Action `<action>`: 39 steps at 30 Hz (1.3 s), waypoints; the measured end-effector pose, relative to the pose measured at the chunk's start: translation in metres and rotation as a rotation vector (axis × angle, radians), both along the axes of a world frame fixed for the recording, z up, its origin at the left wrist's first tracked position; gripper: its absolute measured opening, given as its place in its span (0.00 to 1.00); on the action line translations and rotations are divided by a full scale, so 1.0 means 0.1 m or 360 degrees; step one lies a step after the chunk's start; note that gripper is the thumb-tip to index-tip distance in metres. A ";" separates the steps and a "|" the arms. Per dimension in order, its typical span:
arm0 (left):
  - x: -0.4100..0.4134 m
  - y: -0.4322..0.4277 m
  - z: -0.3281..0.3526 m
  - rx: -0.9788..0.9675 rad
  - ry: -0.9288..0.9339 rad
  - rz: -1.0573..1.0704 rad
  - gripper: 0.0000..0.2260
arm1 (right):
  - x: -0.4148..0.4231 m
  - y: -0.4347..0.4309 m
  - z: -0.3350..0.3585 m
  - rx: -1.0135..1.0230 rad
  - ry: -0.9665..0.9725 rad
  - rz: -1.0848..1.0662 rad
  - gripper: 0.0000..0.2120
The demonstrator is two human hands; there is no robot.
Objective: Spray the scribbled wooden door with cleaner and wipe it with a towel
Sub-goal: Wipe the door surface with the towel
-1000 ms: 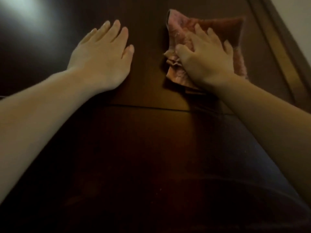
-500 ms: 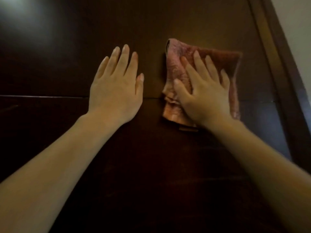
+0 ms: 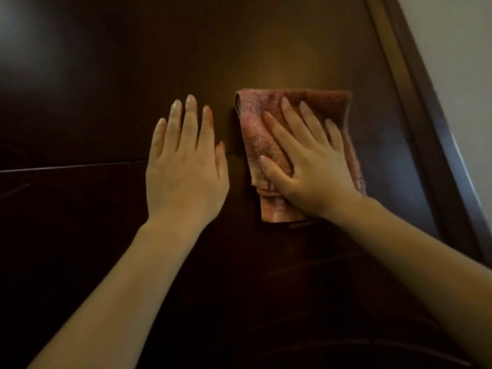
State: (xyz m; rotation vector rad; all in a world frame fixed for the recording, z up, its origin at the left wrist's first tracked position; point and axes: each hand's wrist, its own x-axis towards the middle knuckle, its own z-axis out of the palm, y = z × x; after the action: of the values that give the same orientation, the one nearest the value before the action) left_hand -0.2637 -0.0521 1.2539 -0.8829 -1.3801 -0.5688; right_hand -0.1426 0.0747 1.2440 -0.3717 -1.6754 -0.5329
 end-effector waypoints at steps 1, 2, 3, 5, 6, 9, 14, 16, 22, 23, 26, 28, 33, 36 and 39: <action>0.00 0.00 0.00 0.0007 0.0002 -0.0014 0.26 | 0.07 0.07 0.05 0.0022 -0.0037 0.0000 0.34; 0.00 -0.01 0.00 0.0002 0.0003 -0.0020 0.26 | 0.13 0.13 0.09 0.0023 -0.0051 -0.0007 0.34; 0.00 -0.01 -0.01 -0.0008 0.0003 -0.0020 0.26 | 0.18 0.19 0.12 -0.0006 -0.0036 -0.0013 0.35; -0.02 0.00 -0.07 -0.0021 0.0007 -0.0011 0.25 | 0.22 0.25 0.14 -0.0138 0.0108 -0.0007 0.35; -0.03 0.01 -0.09 -0.0013 0.0017 -0.0011 0.25 | 0.19 0.24 0.13 -0.0219 0.0195 -0.0004 0.34; -0.01 0.02 -0.12 0.0038 0.0043 -0.0007 0.25 | 0.04 0.09 0.03 -0.0416 0.0297 0.0013 0.33; -0.02 0.03 -0.12 0.0023 0.0039 -0.0037 0.25 | -0.04 -0.06 -0.56 -0.0135 0.0068 0.0004 0.33; -0.04 0.03 -0.13 0.0039 0.0066 -0.0010 0.25 | 0.02 0.02 -0.81 0.0071 -0.0134 0.0013 0.33; 0.00 0.01 -0.13 0.0003 0.0019 -0.0037 0.26 | 0.20 0.12 -0.37 -0.0079 -0.0132 0.0090 0.31; 0.00 0.02 -0.13 0.0005 0.0022 -0.0036 0.26 | 0.16 0.09 -0.25 -0.0202 -0.0049 0.0102 0.29; -0.01 0.03 -0.16 0.0027 0.0045 0.0012 0.26 | -0.01 -0.01 -0.08 -0.0389 0.0200 0.0056 0.31; -0.02 0.02 -0.18 0.0025 0.0059 0.0029 0.27 | -0.07 -0.05 -0.13 -0.0347 0.0258 0.0035 0.32; -0.05 0.00 -0.29 0.0001 0.0088 0.0017 0.26 | 0.09 0.18 -0.42 -0.0188 0.0219 0.0073 0.30; -0.05 0.00 -0.31 -0.0015 0.0101 0.0015 0.25 | 0.30 0.42 -0.42 -0.0285 0.0323 0.0059 0.30; -0.06 0.01 -0.34 0.0010 0.0110 0.0017 0.25 | 0.47 0.60 -0.52 -0.0497 0.0440 0.0030 0.33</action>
State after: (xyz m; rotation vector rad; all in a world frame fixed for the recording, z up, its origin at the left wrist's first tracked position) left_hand -0.2693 -0.0512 1.2195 -0.8818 -1.3189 -0.5299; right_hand -0.0953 0.1349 1.1924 -0.6266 -1.4905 -0.1922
